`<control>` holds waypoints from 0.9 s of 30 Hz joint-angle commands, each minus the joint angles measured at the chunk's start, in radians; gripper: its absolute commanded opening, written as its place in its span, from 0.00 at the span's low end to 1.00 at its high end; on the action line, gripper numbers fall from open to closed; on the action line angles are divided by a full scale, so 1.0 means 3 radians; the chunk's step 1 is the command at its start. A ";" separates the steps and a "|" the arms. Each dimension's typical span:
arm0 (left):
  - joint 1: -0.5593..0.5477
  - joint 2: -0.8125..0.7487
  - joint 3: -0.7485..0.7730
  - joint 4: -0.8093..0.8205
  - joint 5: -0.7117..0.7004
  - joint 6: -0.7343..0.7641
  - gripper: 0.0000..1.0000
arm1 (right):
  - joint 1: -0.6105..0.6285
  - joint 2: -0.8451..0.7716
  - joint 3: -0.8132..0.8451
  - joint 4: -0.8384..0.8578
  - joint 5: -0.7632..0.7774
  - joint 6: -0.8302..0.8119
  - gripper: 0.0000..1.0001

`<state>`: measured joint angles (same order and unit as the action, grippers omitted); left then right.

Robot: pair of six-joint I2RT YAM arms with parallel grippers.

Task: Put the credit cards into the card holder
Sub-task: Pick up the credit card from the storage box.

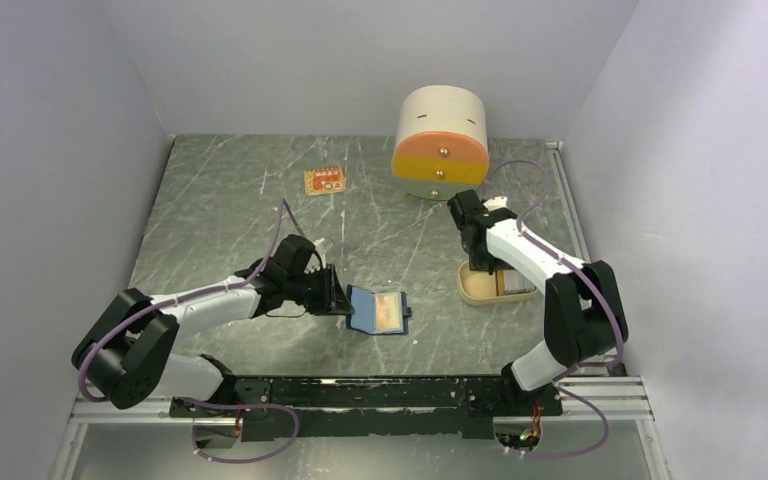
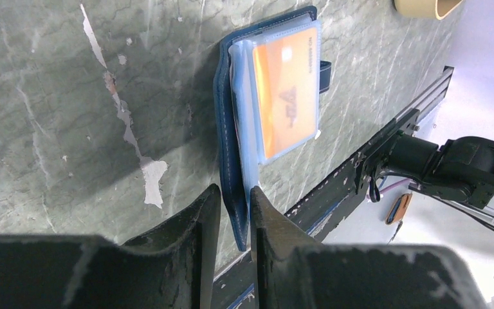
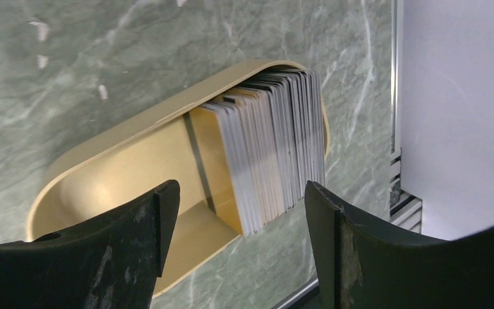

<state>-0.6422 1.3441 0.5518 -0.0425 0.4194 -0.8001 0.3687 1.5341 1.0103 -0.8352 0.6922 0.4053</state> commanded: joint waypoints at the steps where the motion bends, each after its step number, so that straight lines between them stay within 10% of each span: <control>1: 0.0019 0.0039 0.0000 0.0101 0.0097 0.0077 0.29 | -0.0161 0.0134 0.0051 0.0104 0.0059 -0.0169 0.75; 27: 0.0019 0.0111 -0.0019 0.0160 0.0142 0.0050 0.29 | -0.0273 0.0195 0.0142 0.0018 -0.0006 -0.0270 0.39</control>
<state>-0.6422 1.3834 0.5518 -0.0193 0.4423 -0.7959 0.2958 1.6188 1.0252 -0.8143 0.6636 0.3374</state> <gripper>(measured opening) 0.288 0.401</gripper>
